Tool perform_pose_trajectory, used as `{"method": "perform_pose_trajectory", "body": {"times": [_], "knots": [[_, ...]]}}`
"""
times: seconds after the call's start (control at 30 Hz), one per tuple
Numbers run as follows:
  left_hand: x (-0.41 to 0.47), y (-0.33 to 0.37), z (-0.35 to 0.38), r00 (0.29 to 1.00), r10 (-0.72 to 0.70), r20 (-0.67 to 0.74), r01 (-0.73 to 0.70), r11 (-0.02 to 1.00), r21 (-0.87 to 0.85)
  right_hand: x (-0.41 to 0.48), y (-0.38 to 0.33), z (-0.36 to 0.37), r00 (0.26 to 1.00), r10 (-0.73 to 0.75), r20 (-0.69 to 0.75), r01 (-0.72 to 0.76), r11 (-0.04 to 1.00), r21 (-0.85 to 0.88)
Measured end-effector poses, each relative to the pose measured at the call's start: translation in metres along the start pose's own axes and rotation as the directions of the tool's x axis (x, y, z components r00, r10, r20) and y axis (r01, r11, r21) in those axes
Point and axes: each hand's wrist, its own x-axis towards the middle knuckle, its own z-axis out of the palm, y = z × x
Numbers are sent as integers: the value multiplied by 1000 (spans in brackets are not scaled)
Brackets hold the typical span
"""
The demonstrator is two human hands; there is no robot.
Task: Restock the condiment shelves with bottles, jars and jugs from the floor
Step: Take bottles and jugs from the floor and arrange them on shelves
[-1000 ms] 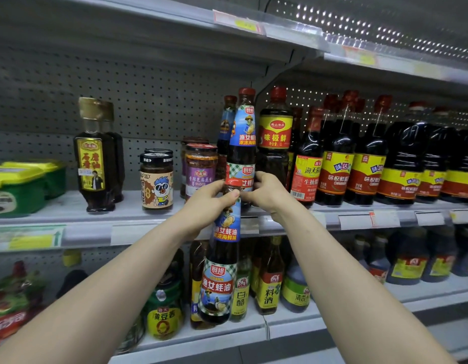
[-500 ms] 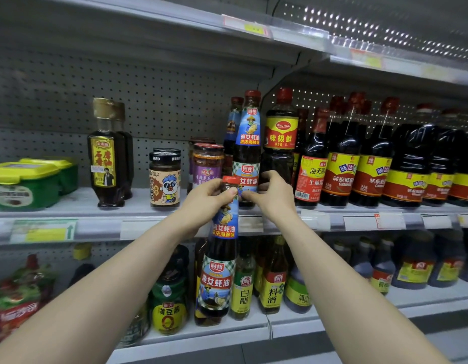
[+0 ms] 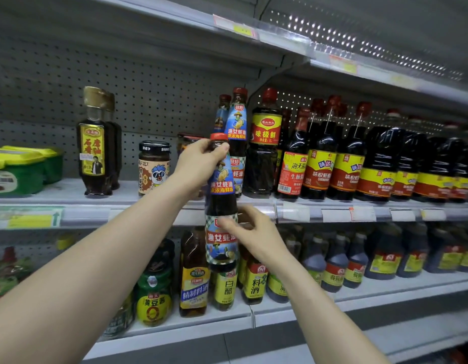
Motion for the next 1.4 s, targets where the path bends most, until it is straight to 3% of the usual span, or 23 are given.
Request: {"method": "perform_pose_trajectory", "body": {"times": [0.1,0.2,0.33,0.47,0.73,1.4], "knots": [[0,15,8,1000,21,-22,-21,1000,1,-11,-1,8,1000,2,-26,-7,978,-208],[-5,31,16,997,73,39,-74,997,14,-12,-7,6,993,-57,-107,28,967,-254],[-10,41,18,984,99,145,-98,995,-17,1,-23,-13,977,-117,-180,64,959,-276],[-15,7,22,989,2,151,-7,1000,30,24,-38,-31,963,-117,-244,44,957,-286],[-4,-28,36,974,-99,205,136,975,-173,60,-54,-33,961,-64,-269,-2,971,-239],[27,-45,35,991,-90,99,102,987,-125,90,-55,-11,964,7,-264,-86,954,-289]]}}
